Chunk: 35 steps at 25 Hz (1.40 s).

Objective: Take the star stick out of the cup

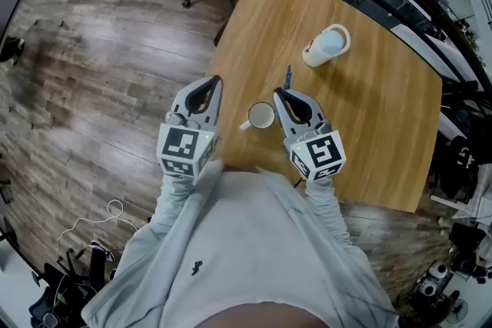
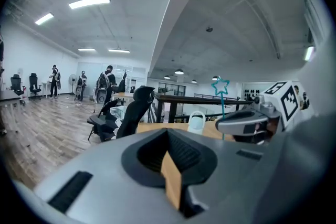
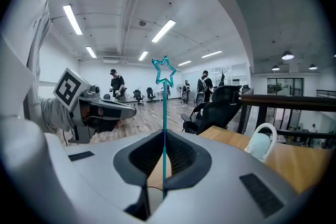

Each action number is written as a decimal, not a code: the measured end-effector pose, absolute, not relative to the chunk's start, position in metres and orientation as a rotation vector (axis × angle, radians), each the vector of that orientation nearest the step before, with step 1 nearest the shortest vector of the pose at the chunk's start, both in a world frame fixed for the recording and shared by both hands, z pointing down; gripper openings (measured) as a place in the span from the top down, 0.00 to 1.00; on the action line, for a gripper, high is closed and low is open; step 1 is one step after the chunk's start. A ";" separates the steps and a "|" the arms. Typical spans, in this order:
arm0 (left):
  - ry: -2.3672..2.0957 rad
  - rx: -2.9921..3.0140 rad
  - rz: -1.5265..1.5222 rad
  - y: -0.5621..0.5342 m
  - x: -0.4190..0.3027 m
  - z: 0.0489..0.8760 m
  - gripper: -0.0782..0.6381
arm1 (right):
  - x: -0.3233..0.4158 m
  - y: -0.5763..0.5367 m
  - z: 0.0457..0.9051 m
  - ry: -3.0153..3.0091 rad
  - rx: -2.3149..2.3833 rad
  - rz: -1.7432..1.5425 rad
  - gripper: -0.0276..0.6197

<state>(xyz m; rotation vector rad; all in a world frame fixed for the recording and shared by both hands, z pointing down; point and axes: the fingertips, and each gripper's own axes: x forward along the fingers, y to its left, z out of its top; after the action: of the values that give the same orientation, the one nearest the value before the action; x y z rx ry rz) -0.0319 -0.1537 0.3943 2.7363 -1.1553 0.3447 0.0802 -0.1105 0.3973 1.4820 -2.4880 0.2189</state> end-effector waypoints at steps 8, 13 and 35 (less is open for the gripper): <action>-1.031 2.816 0.350 -0.147 -0.004 0.386 0.87 | 0.122 -0.090 0.360 -2.471 1.731 0.168 0.91; -0.949 2.844 0.361 -0.139 0.017 0.384 0.87 | 0.154 -0.070 0.356 -2.399 1.876 0.158 0.91; -0.832 2.866 0.397 -0.132 0.049 0.387 0.86 | 0.195 -0.041 0.360 -2.283 2.079 0.126 0.91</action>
<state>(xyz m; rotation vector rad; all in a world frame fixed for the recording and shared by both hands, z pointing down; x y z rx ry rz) 0.0490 -0.1316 0.3869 2.8656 -0.8317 0.3969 0.1951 -0.0411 0.3598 2.0792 -2.2834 0.1263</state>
